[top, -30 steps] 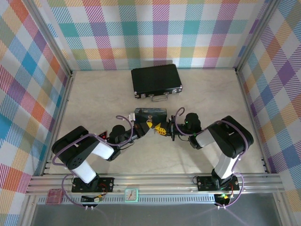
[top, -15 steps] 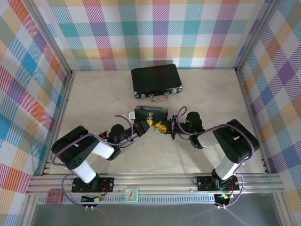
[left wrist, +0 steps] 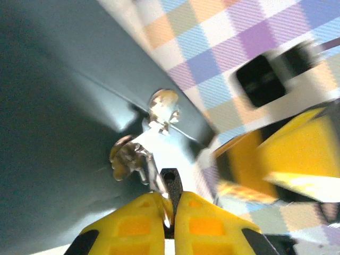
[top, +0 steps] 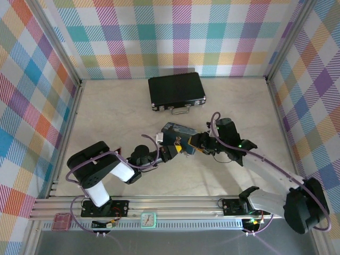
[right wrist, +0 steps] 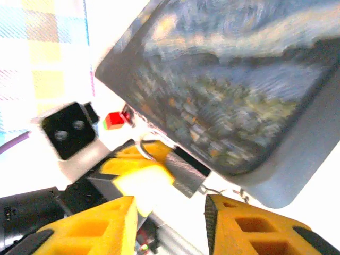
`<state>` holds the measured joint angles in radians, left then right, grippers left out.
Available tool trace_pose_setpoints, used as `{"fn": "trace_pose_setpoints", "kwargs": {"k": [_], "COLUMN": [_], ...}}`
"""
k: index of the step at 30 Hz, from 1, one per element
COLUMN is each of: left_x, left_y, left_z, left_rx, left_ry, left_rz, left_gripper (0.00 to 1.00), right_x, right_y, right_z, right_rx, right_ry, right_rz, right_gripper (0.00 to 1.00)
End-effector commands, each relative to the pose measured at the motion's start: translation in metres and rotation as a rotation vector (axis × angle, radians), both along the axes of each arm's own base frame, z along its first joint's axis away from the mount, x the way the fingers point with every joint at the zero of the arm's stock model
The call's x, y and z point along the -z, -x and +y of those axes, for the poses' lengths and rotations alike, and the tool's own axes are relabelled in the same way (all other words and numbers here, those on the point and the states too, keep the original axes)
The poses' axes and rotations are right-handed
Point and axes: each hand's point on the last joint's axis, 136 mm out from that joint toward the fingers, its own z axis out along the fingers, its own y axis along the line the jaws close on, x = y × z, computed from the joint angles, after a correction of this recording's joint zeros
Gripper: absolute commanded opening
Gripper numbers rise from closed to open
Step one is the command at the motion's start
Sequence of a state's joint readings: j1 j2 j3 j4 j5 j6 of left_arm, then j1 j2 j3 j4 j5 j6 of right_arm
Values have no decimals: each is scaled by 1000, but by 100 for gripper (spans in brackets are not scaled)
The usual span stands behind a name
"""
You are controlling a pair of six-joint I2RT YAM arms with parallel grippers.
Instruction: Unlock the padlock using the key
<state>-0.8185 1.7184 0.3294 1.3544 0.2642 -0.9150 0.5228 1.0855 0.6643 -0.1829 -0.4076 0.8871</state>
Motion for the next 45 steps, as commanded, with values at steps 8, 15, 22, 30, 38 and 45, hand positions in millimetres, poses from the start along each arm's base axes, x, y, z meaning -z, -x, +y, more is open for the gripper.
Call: {"fn": "trace_pose_setpoints", "kwargs": {"k": [8, 15, 22, 30, 38, 45], "left_x": [36, 62, 66, 54, 16, -34], "left_y": [-2, -3, -2, -21, -41, -55], "left_z": [-7, 4, 48, 78, 85, 118], "left_rx": [-43, -89, -188, -264, -273, -405], "left_ry": [-62, -99, -101, -64, -186, -381], "left_rz": [68, 149, 210, 247, 178, -12], "left_gripper": [0, 11, 56, 82, 83, 95], "right_x": [15, 39, 56, 69, 86, 77], "right_y": [3, 2, -9, -32, -56, -88], "right_z": [-38, -28, -15, -7, -32, -55], "right_rx": [31, 52, 52, 64, 131, 132], "right_ry": [237, 200, 285, 379, 558, 660], "right_rz": [-113, -89, -91, -101, -116, -182], "right_gripper": [42, 66, 88, 88, 82, 80]}}
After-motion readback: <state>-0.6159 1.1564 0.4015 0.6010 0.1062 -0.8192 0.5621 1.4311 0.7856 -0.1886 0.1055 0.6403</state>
